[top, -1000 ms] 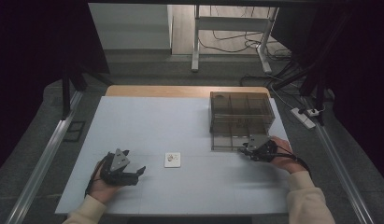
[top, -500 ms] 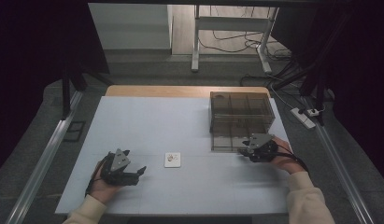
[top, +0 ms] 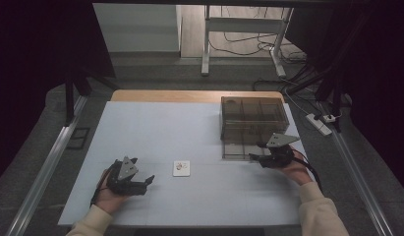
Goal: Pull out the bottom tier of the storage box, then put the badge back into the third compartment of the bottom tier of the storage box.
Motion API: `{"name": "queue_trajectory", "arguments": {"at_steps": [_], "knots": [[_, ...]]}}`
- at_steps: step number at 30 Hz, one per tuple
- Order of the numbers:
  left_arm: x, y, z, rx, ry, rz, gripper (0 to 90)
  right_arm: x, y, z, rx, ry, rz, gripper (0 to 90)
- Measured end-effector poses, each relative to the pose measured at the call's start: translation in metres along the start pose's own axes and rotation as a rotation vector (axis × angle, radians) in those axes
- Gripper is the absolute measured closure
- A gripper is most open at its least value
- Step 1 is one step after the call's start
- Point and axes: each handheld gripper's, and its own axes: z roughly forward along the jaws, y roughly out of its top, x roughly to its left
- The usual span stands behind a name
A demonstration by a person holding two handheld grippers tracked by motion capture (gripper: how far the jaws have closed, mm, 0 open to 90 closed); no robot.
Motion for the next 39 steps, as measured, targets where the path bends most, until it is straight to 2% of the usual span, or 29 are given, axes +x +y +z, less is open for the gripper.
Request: {"name": "queue_trajectory", "arguments": {"at_steps": [4, 8, 12, 16, 22, 27, 34, 39], "knots": [[0.001, 0.0, 0.002, 0.002, -0.016, -0.001, 13.0, 0.003, 0.0, -0.001, -0.017, -0.015, 0.02, 38.6], [0.001, 0.0, 0.001, -0.001, -0.014, 0.0, 13.0, 0.004, 0.001, -0.003, -0.031, -0.033, 0.038, 37.5], [0.001, 0.001, -0.001, -0.006, 0.003, 0.008, 13.1, 0.006, 0.003, -0.005, -0.051, -0.031, 0.034, 37.3], [0.001, 0.002, 0.002, 0.0, 0.002, 0.0, 13.1, 0.011, 0.004, -0.007, -0.071, -0.01, 0.053, 37.3], [-0.001, 0.002, 0.001, 0.009, 0.012, 0.001, 13.0, 0.025, 0.007, -0.007, -0.094, 0.014, 0.024, 36.9], [-0.001, 0.001, 0.0, 0.013, 0.013, -0.005, 13.1, 0.03, 0.012, -0.005, -0.122, 0.025, 0.025, 36.7], [-0.003, 0.002, 0.003, 0.019, 0.012, -0.003, 13.1, 0.034, 0.019, -0.003, -0.121, 0.005, 0.014, 35.9], [-0.002, 0.0, 0.0, 0.018, 0.016, -0.009, 13.1, 0.037, 0.023, 0.0, -0.116, 0.008, 0.011, 35.7]]}}
